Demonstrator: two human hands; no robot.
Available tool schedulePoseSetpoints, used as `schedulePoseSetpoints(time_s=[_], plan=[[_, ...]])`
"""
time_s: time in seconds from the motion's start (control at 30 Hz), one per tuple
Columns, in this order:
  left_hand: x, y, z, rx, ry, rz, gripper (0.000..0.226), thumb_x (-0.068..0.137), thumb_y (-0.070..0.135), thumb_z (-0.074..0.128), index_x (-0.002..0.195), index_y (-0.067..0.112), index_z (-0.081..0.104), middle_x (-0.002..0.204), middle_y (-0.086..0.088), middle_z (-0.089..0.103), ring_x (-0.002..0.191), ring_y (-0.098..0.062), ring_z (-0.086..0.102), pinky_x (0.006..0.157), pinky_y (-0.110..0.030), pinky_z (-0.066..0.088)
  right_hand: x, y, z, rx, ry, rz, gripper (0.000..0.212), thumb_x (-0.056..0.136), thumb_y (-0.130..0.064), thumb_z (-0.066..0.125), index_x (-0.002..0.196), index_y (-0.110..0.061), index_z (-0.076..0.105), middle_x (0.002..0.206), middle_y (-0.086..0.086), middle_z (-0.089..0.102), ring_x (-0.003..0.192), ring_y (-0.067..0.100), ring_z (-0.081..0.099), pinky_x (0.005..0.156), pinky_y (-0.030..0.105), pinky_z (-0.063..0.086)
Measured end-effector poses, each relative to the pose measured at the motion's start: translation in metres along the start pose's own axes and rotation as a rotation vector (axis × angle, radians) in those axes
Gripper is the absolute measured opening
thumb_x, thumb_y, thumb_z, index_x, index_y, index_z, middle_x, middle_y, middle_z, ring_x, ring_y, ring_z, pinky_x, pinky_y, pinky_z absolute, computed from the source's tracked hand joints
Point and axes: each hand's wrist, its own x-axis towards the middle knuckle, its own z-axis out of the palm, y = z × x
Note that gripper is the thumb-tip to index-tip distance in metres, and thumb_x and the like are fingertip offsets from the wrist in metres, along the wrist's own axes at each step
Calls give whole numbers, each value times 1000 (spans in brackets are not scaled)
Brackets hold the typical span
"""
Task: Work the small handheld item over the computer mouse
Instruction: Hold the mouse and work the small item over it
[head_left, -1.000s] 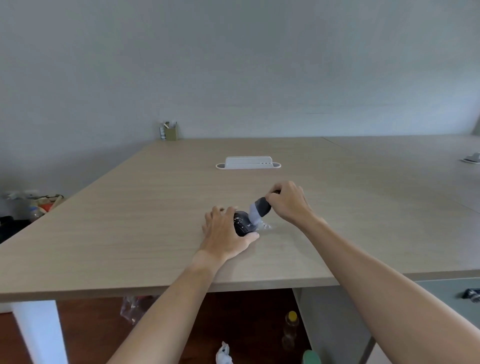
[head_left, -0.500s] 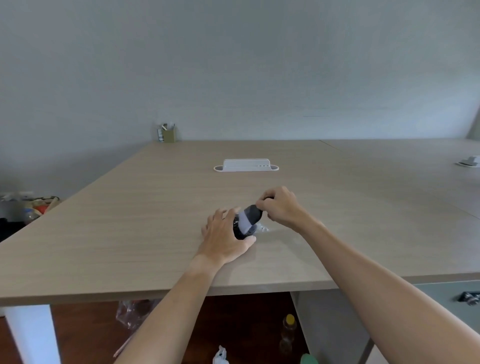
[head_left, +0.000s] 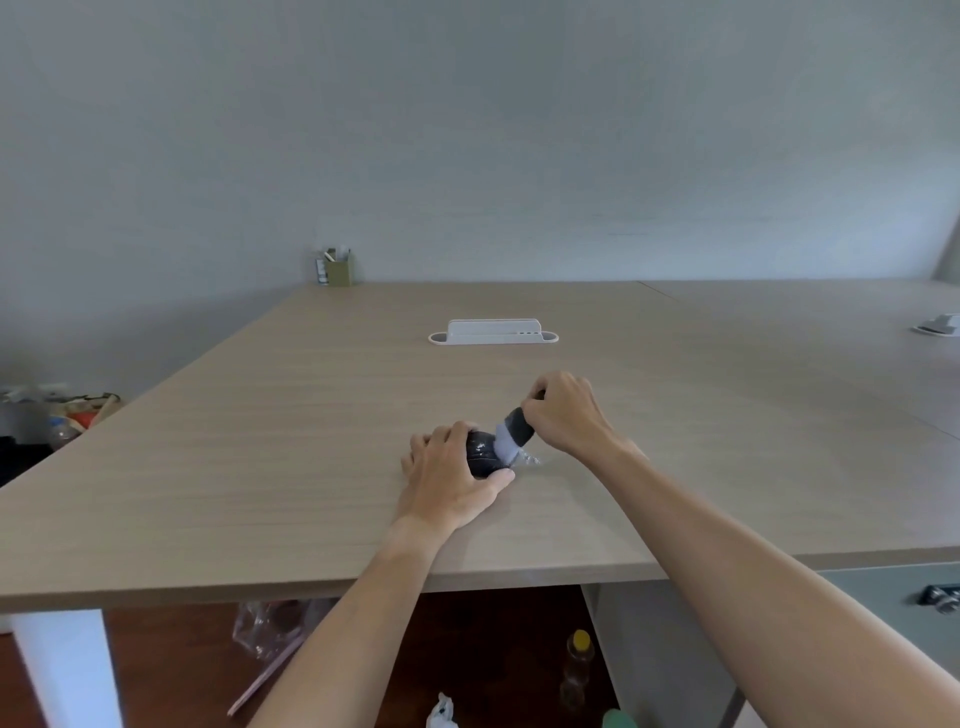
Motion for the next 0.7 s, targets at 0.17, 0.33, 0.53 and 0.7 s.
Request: schedulePoseSetpoints(time_s=[0.17,0.33,0.53,0.7], plan=[[0,1,-1,11,-11,6,58,73,55,64,123,32,46,124,8,49,120,-20,37,98,-32,27,0,-2,-5,38,70,7,28,72,-4,49,82,13,68,88,28,71,90,42,63,68,46,55],[-2,1,-4,-30,-75,8,52,77,25,52,128,29,43,130,5,48,122,-21,35,102,-35,24,-3,3,-4,90,-36,11,24,81,-2,53,84,0,76,88,13,75,86,28,63,60,29,45],[-2,1,-1,4,-34,-5,50,82,17,46,132,22,43,133,-2,48,123,-25,37,106,-39,27,1,16,-4,99,105,53,22,78,-2,51,80,-1,73,83,9,71,79,22,60,53,21,42],[-1,1,0,20,-39,-15,49,84,18,46,132,22,43,134,-3,46,123,-26,36,104,-39,28,-2,8,-1,206,-89,34,18,78,-4,55,72,-7,72,72,-2,67,70,17,57,56,24,41]])
